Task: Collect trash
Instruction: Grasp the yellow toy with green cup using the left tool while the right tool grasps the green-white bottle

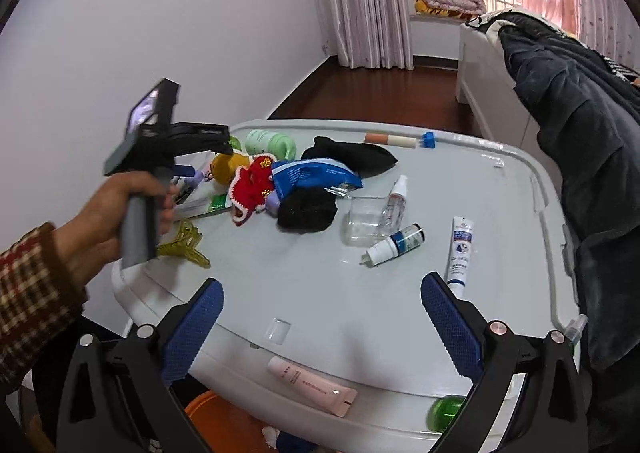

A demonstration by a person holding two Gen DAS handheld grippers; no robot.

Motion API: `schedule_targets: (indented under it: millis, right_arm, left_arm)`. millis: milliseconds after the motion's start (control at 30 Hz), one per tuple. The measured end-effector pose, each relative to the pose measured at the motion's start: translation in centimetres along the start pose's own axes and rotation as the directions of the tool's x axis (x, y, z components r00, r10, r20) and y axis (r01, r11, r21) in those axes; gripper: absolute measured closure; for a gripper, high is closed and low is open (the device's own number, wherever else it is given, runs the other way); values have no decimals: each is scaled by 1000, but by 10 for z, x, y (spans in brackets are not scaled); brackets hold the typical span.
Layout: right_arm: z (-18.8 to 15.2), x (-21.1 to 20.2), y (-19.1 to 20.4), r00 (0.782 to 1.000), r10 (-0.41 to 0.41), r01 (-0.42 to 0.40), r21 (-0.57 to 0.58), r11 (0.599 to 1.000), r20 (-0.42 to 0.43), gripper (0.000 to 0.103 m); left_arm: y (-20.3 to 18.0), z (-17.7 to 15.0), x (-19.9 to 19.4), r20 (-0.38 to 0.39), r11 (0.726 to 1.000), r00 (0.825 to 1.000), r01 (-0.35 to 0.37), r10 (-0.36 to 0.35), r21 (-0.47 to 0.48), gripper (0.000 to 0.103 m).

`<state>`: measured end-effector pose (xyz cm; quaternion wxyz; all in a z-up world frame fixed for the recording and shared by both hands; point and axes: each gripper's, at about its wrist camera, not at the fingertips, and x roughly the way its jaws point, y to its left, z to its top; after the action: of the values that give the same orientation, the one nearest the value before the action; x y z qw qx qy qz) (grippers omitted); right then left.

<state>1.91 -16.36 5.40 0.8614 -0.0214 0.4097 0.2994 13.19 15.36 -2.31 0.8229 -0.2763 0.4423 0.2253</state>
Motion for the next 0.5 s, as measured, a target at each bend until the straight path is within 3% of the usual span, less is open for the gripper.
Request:
schedule_targets:
  millis: [100,233,333,400,500]
  right_arm:
    - [-3,1,1,1000,-8,7,-16,1000,-10,6]
    - [-2,1,5,1000,-3,3,-31,1000,-14,6]
    - [-2,0,7,1000,-3,3,-38,999,-8,6]
    - [-1,0,7,1000,-4,4,-37,999,-6,6]
    - [-1,-1,7,1000,-13,13,-37,999,5,6]
  left_arm:
    - [-3,8,13,-20,1000,1000,-7,6,-21,25]
    - [-1,8,32,-72,998,997,32,-37,-63,23]
    - [-8,2,26,-27,998,998,58,-58,3,40]
    - [-12,-4,18,-9,998,999,42,-41,55,41]
    - [-9,-11,1,4,996,997,76,-77,50,43]
